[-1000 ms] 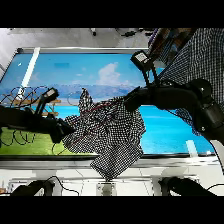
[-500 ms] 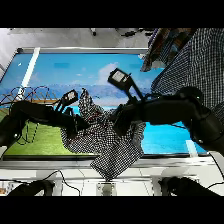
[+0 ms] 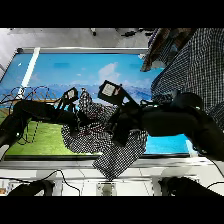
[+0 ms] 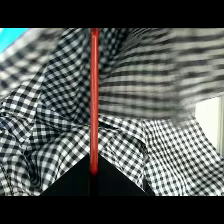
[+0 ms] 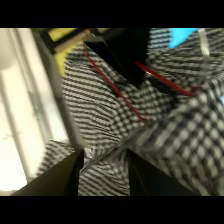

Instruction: Fold the clothes and pants, and hang the long-sleeved shirts on hangers.

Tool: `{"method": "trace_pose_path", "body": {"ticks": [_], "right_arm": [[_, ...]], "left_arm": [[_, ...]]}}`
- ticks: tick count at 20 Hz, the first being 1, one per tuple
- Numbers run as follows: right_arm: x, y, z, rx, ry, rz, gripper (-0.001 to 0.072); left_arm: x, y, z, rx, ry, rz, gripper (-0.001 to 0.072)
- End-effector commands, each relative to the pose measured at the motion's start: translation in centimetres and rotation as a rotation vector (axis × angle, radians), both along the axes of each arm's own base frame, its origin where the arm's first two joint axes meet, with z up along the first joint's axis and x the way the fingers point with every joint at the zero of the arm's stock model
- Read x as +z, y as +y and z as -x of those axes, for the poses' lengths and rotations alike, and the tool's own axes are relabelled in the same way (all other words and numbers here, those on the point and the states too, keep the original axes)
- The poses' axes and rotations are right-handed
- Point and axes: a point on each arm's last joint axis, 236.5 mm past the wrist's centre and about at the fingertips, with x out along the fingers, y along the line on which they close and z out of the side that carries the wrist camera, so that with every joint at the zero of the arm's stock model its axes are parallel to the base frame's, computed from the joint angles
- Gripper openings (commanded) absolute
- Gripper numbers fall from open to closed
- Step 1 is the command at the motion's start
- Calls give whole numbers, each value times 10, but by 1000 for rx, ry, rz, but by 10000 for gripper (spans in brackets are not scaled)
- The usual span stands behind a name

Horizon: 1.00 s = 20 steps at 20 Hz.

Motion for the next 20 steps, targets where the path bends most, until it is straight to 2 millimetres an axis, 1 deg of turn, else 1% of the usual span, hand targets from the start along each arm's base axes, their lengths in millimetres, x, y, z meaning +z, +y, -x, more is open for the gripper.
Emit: {"method": "trace_pose_path", "body": {"ticks": [1,3,4,5,6,7,8,9,10,11,12,14,15,17,19,20], "right_arm": [[32,-47,-21,-39,-265,102,365],[67,-77,-30,-60,-463,143,364],[77,-88,-35,-74,-528,169,364],[76,-94,-39,-70,-545,202,364],[66,-92,-39,-52,-508,206,365],[50,-86,-39,-25,-443,194,368],[35,-78,-40,7,-383,176,394],[18,-72,-47,24,-343,175,409],[3,-68,-57,36,-332,194,424],[-11,-63,-67,67,-337,224,425],[-20,-56,-76,95,-350,240,425],[-31,-41,-95,115,-383,229,425],[-36,-36,-101,123,-391,225,425],[-46,-27,-99,152,-363,215,425],[-54,-25,-94,172,-329,218,425],[-55,-25,-94,173,-327,219,421]], "left_arm": [[1,-1,3,-30,-22,5,26],[4,-3,3,-35,-26,17,26],[4,-3,3,-35,-26,19,26],[4,-3,3,-35,-26,18,26],[4,-3,3,-35,-26,18,26],[4,-3,3,-35,-26,18,26],[4,-3,3,-35,-26,18,26],[4,-3,3,-35,-26,18,26],[4,-3,3,-35,-26,18,26],[4,-3,3,-35,-26,18,26],[4,-3,3,-35,-26,18,26],[4,-3,4,-37,-24,17,26],[4,-3,4,-38,-24,17,26],[4,-3,4,-38,-24,17,26],[4,-3,4,-38,-24,18,26],[4,-3,4,-38,-24,18,26]]}}
